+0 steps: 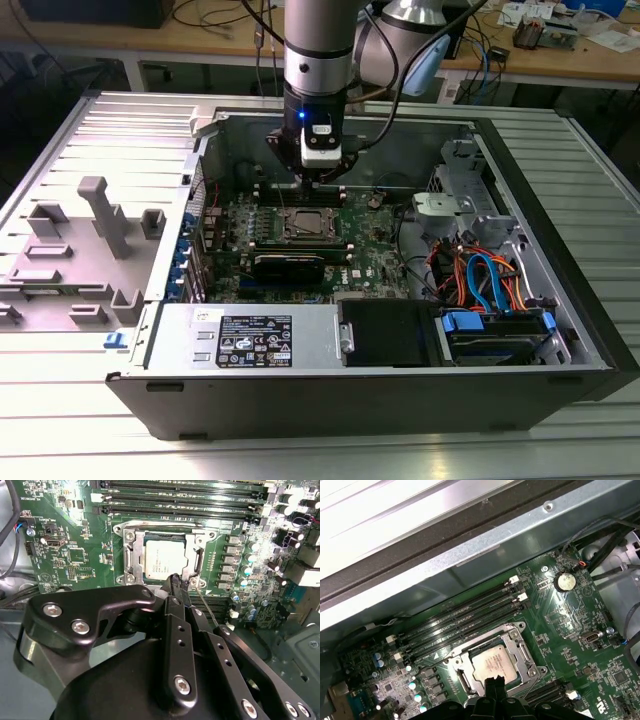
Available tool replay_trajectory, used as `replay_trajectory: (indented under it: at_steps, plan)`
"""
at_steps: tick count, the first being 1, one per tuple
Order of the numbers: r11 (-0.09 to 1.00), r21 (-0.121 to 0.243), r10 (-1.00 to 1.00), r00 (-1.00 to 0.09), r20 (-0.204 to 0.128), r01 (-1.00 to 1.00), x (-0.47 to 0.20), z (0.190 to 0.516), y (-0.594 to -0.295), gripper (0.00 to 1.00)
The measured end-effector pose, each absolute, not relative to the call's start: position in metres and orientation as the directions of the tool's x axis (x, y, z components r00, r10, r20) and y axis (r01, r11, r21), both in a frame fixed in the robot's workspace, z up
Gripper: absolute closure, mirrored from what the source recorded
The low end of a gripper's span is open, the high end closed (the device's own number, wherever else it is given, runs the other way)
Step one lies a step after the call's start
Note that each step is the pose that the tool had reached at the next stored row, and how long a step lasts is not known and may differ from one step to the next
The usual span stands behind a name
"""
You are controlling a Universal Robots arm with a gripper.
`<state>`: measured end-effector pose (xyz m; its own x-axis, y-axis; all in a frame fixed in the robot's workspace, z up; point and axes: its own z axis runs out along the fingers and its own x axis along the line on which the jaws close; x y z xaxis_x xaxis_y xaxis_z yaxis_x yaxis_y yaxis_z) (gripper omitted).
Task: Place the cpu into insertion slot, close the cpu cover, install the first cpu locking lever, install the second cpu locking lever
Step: 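Install the first cpu locking lever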
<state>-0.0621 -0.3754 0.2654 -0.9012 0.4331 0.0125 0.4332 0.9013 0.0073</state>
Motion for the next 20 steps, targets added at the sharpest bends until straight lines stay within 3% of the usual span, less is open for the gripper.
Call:
replay_trajectory:
  at_steps: [12,20]
  plan:
    - [0.904,0.007,0.428,-0.904,0.012,0.428,-0.0621,0.2654,-0.3755,0.89]
    - [0.953,0.007,0.301,-0.953,0.013,0.302,-0.0621,0.2654,-0.3755,0.89]
